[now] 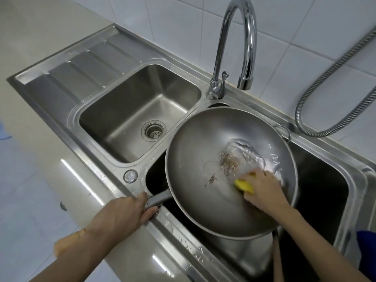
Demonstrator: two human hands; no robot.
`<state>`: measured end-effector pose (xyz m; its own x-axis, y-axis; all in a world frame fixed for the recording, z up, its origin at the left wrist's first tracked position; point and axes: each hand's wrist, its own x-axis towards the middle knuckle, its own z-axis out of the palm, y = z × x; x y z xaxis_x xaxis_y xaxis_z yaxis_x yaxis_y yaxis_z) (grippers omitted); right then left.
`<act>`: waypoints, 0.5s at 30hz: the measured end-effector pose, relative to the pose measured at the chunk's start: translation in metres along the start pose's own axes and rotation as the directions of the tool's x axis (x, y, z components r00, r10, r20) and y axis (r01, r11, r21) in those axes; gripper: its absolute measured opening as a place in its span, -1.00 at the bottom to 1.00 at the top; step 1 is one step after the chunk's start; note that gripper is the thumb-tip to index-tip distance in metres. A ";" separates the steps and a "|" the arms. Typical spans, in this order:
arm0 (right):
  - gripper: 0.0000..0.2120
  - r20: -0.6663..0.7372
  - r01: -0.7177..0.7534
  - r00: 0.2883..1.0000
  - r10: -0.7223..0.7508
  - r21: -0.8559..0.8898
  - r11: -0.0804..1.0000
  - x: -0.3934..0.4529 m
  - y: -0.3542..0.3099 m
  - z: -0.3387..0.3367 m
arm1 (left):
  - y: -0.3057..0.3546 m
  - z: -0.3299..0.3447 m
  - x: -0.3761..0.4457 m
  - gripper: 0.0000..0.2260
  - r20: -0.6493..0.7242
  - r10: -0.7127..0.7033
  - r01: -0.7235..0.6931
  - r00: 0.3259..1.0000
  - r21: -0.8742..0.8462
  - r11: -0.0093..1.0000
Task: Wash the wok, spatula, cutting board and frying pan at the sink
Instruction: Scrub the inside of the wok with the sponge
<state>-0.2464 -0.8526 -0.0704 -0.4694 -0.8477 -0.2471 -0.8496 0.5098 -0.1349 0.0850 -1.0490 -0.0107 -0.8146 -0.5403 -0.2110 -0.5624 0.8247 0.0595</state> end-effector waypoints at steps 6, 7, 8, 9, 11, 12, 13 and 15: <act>-0.54 0.124 0.029 0.982 -0.143 0.652 0.758 -0.048 -0.082 0.014 | 0.006 -0.006 -0.001 -0.46 0.065 0.018 -0.019 0.998 0.023 1.000; -0.58 0.083 0.010 0.991 -0.104 0.735 0.678 -0.048 -0.106 0.014 | 0.005 -0.005 -0.002 -0.43 0.065 0.018 -0.019 0.998 0.019 1.000; -0.62 0.045 -0.001 0.997 -0.057 0.790 0.613 -0.044 -0.131 0.012 | 0.005 -0.005 -0.003 -0.38 0.060 0.013 -0.014 0.998 0.013 1.000; -0.63 0.013 -0.006 1.000 -0.008 0.827 0.562 -0.036 -0.154 0.010 | 0.005 -0.004 -0.003 -0.31 0.056 0.004 -0.004 0.998 0.007 1.000; -0.62 -0.044 -0.006 0.995 0.089 0.867 0.498 -0.007 -0.186 0.005 | 0.004 -0.005 -0.001 -0.22 0.070 -0.005 0.005 0.998 0.009 1.000; -0.61 -0.080 0.006 0.989 0.126 0.866 0.500 0.010 -0.194 0.003 | 0.003 -0.005 -0.001 -0.24 0.081 -0.007 0.006 0.997 0.006 1.000; -0.60 -0.109 0.012 0.982 0.154 0.850 0.527 0.028 -0.196 0.001 | 0.003 -0.006 0.000 -0.28 0.092 -0.011 0.011 0.996 -0.006 1.000; -0.57 -0.179 0.018 0.967 0.180 0.757 0.654 0.057 -0.182 0.004 | 0.004 -0.009 0.002 -0.36 0.109 -0.020 0.023 0.994 -0.020 1.000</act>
<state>-0.1179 -0.9933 -0.0641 -0.6503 -0.7541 -0.0913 -0.3821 0.4286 -0.8187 0.0804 -1.0480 -0.0023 -0.7827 -0.5356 -0.3172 -0.5836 0.8086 0.0746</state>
